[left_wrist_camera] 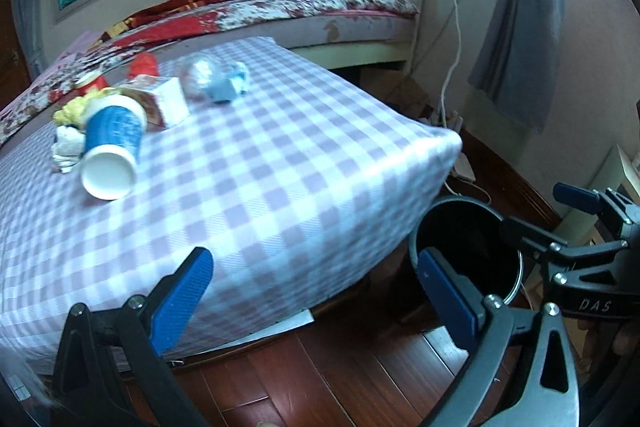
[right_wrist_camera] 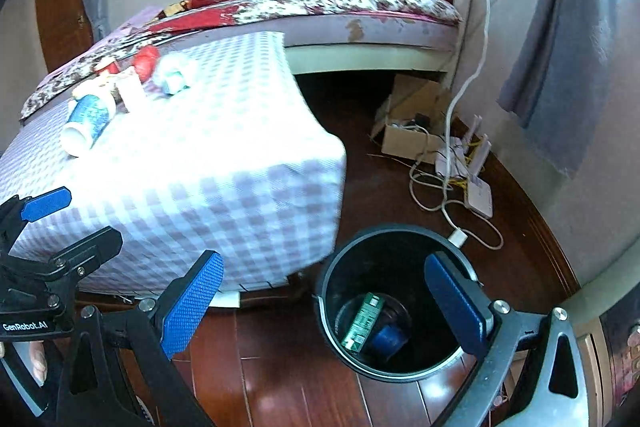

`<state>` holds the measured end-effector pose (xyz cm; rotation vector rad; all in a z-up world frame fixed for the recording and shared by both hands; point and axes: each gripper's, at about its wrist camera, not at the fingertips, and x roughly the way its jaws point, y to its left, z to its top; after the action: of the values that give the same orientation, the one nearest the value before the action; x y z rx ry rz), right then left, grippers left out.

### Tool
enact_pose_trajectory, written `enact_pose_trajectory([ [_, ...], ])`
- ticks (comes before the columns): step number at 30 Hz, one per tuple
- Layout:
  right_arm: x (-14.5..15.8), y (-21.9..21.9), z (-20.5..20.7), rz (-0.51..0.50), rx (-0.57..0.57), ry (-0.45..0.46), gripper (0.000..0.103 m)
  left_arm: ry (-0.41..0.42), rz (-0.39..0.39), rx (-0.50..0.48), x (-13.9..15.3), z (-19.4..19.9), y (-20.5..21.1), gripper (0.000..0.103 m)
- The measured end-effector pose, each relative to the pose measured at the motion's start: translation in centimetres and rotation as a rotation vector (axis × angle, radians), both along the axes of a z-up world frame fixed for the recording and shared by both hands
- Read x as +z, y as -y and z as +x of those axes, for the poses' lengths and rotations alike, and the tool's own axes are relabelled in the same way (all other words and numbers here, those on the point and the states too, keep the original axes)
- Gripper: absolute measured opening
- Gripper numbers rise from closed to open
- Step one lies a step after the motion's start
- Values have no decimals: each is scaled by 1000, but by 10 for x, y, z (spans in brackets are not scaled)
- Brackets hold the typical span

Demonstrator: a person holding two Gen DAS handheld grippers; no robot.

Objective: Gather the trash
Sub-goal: 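Open both grippers to drop the carton and bowl into the bin, then grasp the blue paper cup with the left gripper while the right gripper grasps the light blue cloth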

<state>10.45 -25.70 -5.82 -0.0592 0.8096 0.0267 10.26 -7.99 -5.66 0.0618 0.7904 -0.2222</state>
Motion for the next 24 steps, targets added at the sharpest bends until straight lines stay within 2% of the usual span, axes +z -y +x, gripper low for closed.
enact_pose_trajectory([
  [6, 12, -25, 7, 26, 25, 51, 102, 46, 8, 71, 11, 2, -27, 102],
  [11, 24, -51, 16, 43, 57, 108, 102, 89, 48, 167, 16, 9, -60, 102],
  [19, 26, -96, 50, 40, 130, 109, 102, 72, 38, 306, 4, 47, -114, 102],
  [24, 25, -117, 78, 30, 176, 109, 102, 52, -22, 341, -4, 76, -126, 100],
])
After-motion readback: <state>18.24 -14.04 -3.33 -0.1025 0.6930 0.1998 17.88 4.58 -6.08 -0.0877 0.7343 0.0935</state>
